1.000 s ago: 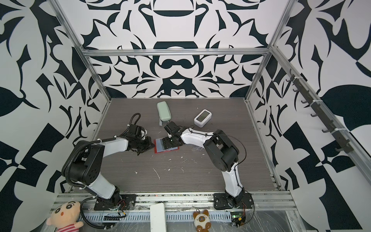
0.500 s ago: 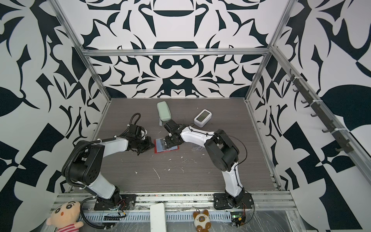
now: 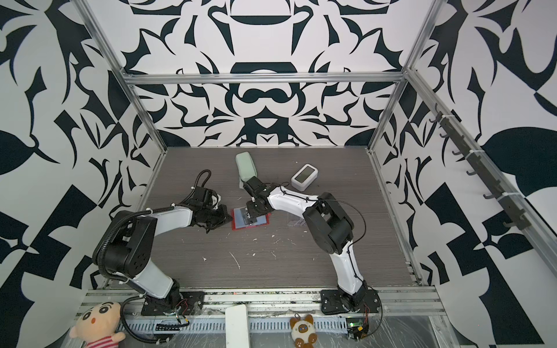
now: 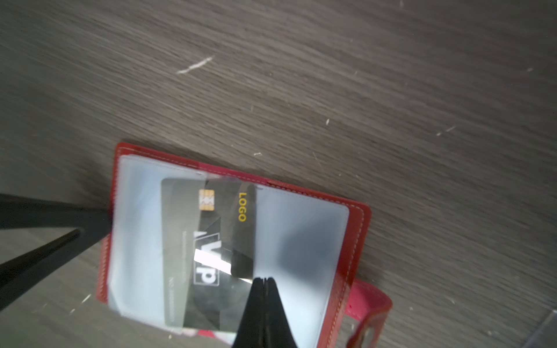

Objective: Insert credit cards into a card holder
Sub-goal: Insert the credit card into the card slot.

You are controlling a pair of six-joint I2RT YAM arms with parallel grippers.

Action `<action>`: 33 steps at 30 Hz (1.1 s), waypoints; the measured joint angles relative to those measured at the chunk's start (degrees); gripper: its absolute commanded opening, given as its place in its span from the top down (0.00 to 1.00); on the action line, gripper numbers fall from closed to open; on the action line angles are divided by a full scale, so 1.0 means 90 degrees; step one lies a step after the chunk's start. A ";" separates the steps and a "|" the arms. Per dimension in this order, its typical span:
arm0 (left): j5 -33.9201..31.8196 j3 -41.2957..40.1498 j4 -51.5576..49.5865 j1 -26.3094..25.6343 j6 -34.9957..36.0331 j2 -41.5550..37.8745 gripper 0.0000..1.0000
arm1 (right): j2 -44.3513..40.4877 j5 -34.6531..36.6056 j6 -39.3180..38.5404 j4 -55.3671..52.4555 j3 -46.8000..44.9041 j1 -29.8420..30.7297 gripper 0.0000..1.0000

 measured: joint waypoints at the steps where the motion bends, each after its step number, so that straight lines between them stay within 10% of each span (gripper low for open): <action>1: 0.0002 0.0000 0.0000 0.0000 0.0000 0.0002 1.00 | 0.0063 0.0015 -0.0002 -0.0034 0.0012 0.0000 1.00; 33: 0.0109 0.0002 0.0049 0.0017 0.0041 0.0046 1.00 | 0.0493 -0.1253 -0.0163 -0.0260 0.0457 -0.0019 1.00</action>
